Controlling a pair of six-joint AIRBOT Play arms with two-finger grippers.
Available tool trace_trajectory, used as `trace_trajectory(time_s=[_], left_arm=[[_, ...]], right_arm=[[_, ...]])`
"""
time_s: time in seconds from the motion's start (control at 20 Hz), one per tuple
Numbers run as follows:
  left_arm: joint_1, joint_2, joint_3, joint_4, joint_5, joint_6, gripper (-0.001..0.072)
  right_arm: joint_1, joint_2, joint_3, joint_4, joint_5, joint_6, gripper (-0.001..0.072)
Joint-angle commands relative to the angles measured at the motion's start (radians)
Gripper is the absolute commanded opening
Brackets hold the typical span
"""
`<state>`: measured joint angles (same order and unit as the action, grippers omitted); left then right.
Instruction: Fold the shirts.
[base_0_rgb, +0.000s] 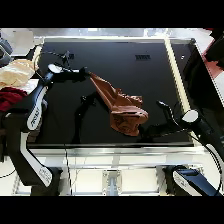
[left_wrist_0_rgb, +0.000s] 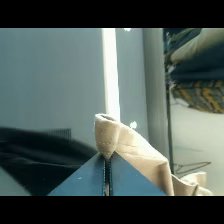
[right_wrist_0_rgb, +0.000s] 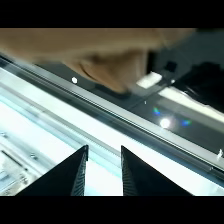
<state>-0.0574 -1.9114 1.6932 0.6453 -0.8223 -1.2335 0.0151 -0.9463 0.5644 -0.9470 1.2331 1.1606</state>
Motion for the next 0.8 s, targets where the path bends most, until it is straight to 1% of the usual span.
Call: trace_trajectory(time_s=[0.0, 0.1, 0.2, 0.25, 0.35, 0.55, 0.6, 0.75], left_arm=[[0.025, 0.051, 0.001, 0.001, -0.056, 0.007, 0.0012], [0.028, 0.056, 0.001, 0.006, -0.092, 0.007, 0.0012], [0.028, 0.056, 0.001, 0.012, -0.100, 0.006, 0.0012], [0.027, 0.056, 0.001, 0.012, -0.099, 0.007, 0.0012], [0.027, 0.056, 0.001, 0.012, -0.105, 0.006, 0.0012], [0.027, 0.056, 0.001, 0.012, -0.114, 0.006, 0.0012], [0.027, 0.056, 0.001, 0.012, -0.114, 0.006, 0.0012], [0.028, 0.056, 0.001, 0.012, -0.114, 0.007, 0.0012]], right_arm=[[0.000, -0.003, -0.064, -0.022, -0.113, 0.006, 0.0250], [0.000, -0.024, -0.089, -0.003, -0.183, 0.007, 0.0251], [0.000, -0.084, -0.096, 0.069, -0.225, -0.003, 0.0254], [0.000, -0.123, -0.096, 0.126, -0.264, -0.033, 0.0282], [0.000, -0.212, -0.094, 0.241, -0.314, -0.110, 0.0284], [0.000, -0.362, -0.093, 0.454, -0.308, -0.274, 0.0284], [0.000, -0.380, -0.092, 0.483, -0.308, -0.291, 0.0284], [0.000, -0.402, -0.072, 0.497, -0.318, -0.300, 0.0283]])
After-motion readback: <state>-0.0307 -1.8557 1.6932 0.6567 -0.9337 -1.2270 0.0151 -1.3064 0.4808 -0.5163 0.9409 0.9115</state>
